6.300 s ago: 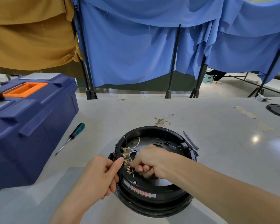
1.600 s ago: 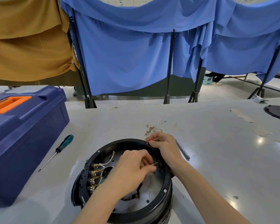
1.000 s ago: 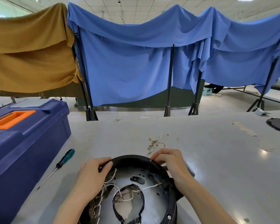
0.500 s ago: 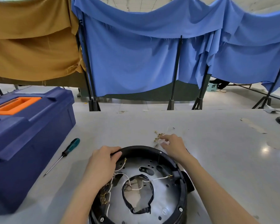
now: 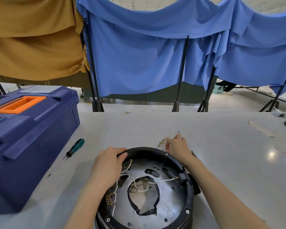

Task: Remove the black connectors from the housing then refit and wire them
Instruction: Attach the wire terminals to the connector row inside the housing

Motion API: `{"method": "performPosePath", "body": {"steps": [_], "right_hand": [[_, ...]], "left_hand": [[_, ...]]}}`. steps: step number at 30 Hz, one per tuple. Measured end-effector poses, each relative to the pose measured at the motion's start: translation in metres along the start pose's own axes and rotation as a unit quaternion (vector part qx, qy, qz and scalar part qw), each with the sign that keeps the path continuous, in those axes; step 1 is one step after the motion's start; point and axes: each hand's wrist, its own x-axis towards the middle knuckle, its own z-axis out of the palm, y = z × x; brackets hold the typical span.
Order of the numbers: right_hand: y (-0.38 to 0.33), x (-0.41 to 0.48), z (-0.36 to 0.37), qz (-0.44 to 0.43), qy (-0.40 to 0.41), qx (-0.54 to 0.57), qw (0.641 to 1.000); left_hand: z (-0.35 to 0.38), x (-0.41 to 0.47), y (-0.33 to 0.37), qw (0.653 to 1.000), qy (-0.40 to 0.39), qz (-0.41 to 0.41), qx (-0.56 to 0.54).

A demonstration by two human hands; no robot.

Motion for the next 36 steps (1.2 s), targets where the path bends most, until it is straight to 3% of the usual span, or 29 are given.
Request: {"method": "performPosePath", "body": {"steps": [6,11,16,26,29,33,36], "right_hand": [[0.002,-0.016,-0.018,0.027,0.038,0.172,0.984],[-0.003,-0.034,-0.057,0.091,0.079,0.402,0.908],[-0.01,-0.051,-0.084,0.113,0.113,0.488,0.858],[-0.03,-0.073,-0.11,0.067,-0.019,0.624,0.779],[-0.041,-0.077,-0.108,0.062,-0.062,0.631,0.771],[-0.059,-0.082,-0.104,0.044,-0.105,0.648,0.753],[-0.07,-0.085,-0.1,0.028,-0.122,0.644,0.755]], "left_hand": [[0.0,-0.001,0.001,1.0,0.0,0.001,0.006],[-0.001,-0.001,0.002,1.0,-0.005,-0.005,0.006],[-0.002,-0.001,0.0,1.0,-0.019,-0.008,-0.002],[-0.006,-0.003,0.006,0.999,-0.031,-0.026,-0.033],[-0.015,-0.006,0.021,0.992,0.029,0.032,-0.121],[-0.024,-0.015,0.047,0.953,0.002,0.077,-0.295],[-0.024,-0.019,0.058,0.933,0.019,0.083,-0.351]]}}
